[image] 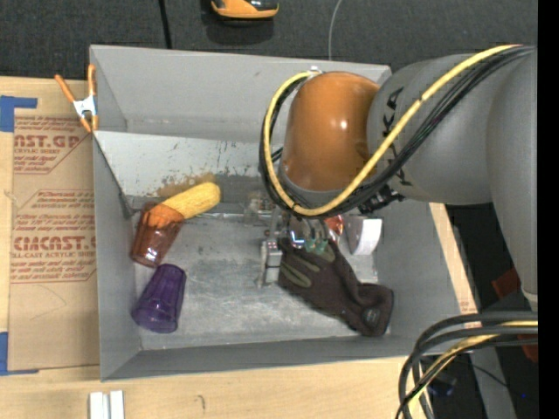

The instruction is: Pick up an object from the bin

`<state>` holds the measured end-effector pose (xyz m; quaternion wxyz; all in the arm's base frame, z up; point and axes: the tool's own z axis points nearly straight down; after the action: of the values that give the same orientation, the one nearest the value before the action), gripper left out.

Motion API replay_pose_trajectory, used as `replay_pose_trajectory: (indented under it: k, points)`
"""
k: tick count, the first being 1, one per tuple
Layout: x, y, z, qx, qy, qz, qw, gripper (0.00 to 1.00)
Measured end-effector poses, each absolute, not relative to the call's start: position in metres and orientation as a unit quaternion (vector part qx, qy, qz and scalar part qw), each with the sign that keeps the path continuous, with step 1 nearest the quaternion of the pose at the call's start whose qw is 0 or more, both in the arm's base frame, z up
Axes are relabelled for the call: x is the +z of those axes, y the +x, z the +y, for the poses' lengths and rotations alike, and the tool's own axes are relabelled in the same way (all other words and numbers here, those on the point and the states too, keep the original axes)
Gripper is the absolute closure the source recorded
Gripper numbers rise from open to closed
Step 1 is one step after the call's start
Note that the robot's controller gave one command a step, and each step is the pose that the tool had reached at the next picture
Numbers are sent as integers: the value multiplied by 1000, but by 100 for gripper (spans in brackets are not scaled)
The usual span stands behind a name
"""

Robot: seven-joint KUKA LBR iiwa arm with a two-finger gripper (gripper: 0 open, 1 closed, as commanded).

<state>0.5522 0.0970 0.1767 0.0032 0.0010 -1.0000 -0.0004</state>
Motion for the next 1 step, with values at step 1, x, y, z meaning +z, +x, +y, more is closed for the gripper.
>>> replay_pose_trajectory:
  k: [1]
  points:
    - [181, 554, 97, -1, 0, -1000, -1, 0]
